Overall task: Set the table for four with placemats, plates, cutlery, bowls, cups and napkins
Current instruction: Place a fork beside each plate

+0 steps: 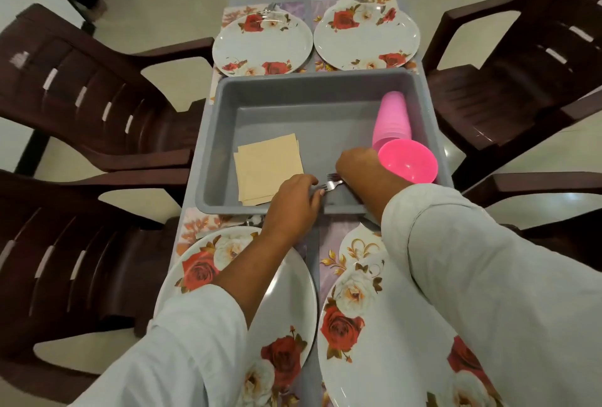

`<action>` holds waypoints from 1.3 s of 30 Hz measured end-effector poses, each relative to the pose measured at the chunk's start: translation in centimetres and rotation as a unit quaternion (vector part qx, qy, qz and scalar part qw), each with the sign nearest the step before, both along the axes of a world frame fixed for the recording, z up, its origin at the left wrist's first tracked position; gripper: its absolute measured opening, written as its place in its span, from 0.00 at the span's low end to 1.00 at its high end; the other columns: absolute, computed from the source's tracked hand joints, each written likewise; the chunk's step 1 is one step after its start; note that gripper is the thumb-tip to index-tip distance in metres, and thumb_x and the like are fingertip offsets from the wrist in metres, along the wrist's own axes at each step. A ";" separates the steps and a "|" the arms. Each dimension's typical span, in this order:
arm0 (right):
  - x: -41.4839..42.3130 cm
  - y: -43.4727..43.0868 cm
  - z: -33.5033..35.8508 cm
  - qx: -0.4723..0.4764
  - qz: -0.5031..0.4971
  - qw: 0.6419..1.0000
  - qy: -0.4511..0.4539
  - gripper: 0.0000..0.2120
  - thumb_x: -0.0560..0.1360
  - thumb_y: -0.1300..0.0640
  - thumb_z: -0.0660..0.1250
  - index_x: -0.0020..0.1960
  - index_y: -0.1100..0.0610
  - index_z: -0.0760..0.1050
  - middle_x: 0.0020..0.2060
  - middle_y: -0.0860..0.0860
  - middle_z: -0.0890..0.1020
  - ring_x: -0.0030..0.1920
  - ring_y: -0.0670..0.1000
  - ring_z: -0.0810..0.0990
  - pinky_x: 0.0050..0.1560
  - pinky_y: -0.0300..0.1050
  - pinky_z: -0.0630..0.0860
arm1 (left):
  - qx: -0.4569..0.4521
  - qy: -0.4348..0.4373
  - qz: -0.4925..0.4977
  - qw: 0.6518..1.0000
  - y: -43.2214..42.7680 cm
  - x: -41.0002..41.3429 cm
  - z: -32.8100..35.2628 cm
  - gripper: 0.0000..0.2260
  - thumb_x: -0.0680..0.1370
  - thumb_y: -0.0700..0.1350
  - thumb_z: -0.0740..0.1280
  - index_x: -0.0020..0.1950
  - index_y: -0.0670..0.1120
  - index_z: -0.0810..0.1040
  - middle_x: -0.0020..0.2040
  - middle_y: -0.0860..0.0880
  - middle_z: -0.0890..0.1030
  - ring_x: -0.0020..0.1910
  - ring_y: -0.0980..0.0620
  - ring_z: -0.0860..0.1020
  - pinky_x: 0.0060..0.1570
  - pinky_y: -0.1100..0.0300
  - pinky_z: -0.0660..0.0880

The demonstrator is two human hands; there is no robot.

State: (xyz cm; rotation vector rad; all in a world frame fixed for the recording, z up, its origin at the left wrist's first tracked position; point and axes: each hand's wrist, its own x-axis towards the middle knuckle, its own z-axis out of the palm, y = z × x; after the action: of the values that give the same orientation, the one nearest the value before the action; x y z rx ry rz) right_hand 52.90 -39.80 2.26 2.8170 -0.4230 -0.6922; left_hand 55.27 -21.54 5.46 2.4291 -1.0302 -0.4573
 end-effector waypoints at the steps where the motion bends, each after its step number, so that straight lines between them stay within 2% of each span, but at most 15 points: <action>1: -0.1 0.1 0.5 -0.008 -0.014 1.000 -0.001 0.14 0.81 0.62 0.63 0.65 0.57 0.79 0.63 0.52 0.80 0.64 0.56 0.80 0.56 0.46 0.77 | 0.002 0.001 0.002 1.000 0.1 0.1 0.0 0.14 0.84 0.49 0.63 0.66 0.45 0.76 0.63 0.47 0.79 0.62 0.48 0.75 0.60 0.56 0.71; 4: 0.2 -0.3 1.1 -0.014 -0.008 0.999 0.043 0.14 0.81 0.62 0.63 0.65 0.57 0.79 0.62 0.52 0.81 0.63 0.57 0.80 0.57 0.50 0.77 | 0.007 0.003 0.008 1.000 0.2 0.1 -0.2 0.14 0.84 0.50 0.63 0.67 0.46 0.76 0.64 0.48 0.79 0.62 0.49 0.74 0.60 0.57 0.71; 7: 0.4 -0.5 1.9 0.003 -0.002 0.997 0.071 0.12 0.80 0.59 0.66 0.63 0.57 0.80 0.57 0.52 0.81 0.58 0.57 0.81 0.50 0.49 0.77 | 0.004 0.005 0.012 1.000 0.4 0.2 -0.2 0.14 0.83 0.50 0.63 0.67 0.46 0.76 0.63 0.48 0.79 0.62 0.49 0.74 0.60 0.57 0.70; 13: 0.7 -0.2 2.6 0.043 -0.015 0.996 0.074 0.11 0.79 0.60 0.66 0.60 0.57 0.80 0.54 0.53 0.81 0.52 0.57 0.81 0.49 0.49 0.76 | -0.004 0.002 0.014 1.000 1.1 0.4 0.1 0.14 0.84 0.50 0.63 0.66 0.45 0.77 0.63 0.48 0.79 0.61 0.49 0.74 0.60 0.57 0.70; 17: 1.0 0.0 3.0 0.055 -0.001 0.997 0.052 0.13 0.79 0.63 0.65 0.62 0.60 0.80 0.57 0.56 0.82 0.55 0.59 0.81 0.52 0.49 0.77 | -0.026 -0.003 0.029 0.999 1.9 0.6 0.5 0.12 0.83 0.48 0.63 0.64 0.45 0.78 0.62 0.48 0.79 0.61 0.49 0.74 0.60 0.58 0.70; 21: 1.4 0.3 3.8 0.065 -0.002 0.998 0.023 0.16 0.78 0.66 0.63 0.63 0.62 0.79 0.61 0.60 0.80 0.59 0.62 0.80 0.51 0.49 0.74 | -0.049 -0.004 0.051 0.997 2.8 0.6 1.0 0.12 0.83 0.46 0.63 0.64 0.45 0.78 0.62 0.48 0.79 0.62 0.50 0.74 0.58 0.63 0.66; 26: 2.1 0.6 4.9 0.121 -0.037 0.992 -0.017 0.12 0.75 0.63 0.67 0.56 0.56 0.83 0.55 0.58 0.82 0.52 0.61 0.81 0.50 0.47 0.75 | -0.079 -0.002 0.083 0.993 3.6 0.5 1.9 0.12 0.84 0.47 0.62 0.64 0.46 0.78 0.62 0.50 0.79 0.62 0.52 0.74 0.57 0.64 0.66; 29: 2.5 0.5 5.6 0.170 -0.069 0.980 -0.079 0.06 0.74 0.58 0.72 0.51 0.54 0.84 0.49 0.57 0.83 0.51 0.60 0.81 0.48 0.46 0.72 | -0.090 0.000 0.096 0.991 4.2 0.3 2.3 0.11 0.84 0.47 0.62 0.65 0.47 0.78 0.63 0.50 0.79 0.63 0.52 0.74 0.59 0.64 0.66; 31: 2.7 0.5 6.2 0.204 -0.090 0.965 -0.140 0.07 0.76 0.53 0.72 0.52 0.54 0.84 0.46 0.55 0.83 0.51 0.59 0.81 0.46 0.45 0.69 | -0.105 -0.001 0.100 0.989 4.6 0.0 2.8 0.11 0.84 0.47 0.62 0.65 0.47 0.78 0.63 0.51 0.78 0.64 0.52 0.74 0.60 0.63 0.67; 33: 2.7 0.6 6.9 0.247 -0.125 0.934 -0.227 0.10 0.77 0.51 0.72 0.54 0.55 0.84 0.46 0.55 0.84 0.50 0.58 0.81 0.44 0.45 0.69 | -0.124 -0.006 0.109 0.986 5.0 -0.4 3.4 0.11 0.84 0.46 0.62 0.64 0.47 0.77 0.63 0.51 0.79 0.63 0.52 0.74 0.61 0.62 0.69; 36: 2.5 1.1 8.2 0.333 -0.207 0.847 -0.358 0.10 0.76 0.50 0.72 0.55 0.52 0.85 0.43 0.52 0.86 0.46 0.54 0.83 0.49 0.49 0.79 | -0.156 -0.011 0.131 0.979 5.7 -1.3 4.5 0.10 0.84 0.45 0.62 0.64 0.47 0.77 0.63 0.51 0.79 0.63 0.53 0.74 0.61 0.62 0.69; 39: 2.1 1.8 9.6 0.396 -0.268 0.757 -0.446 0.07 0.76 0.52 0.73 0.52 0.52 0.86 0.40 0.49 0.85 0.43 0.51 0.83 0.48 0.47 0.80 | -0.182 0.002 0.153 0.971 6.3 -2.1 5.6 0.10 0.84 0.46 0.63 0.64 0.48 0.77 0.63 0.51 0.79 0.61 0.56 0.74 0.61 0.60 0.72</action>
State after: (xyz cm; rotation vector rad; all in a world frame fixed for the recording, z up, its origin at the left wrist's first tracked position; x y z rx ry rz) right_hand 54.97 -37.95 11.81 3.6937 -1.4139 0.7269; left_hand 53.20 -15.26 11.11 2.1975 -0.6500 -0.1517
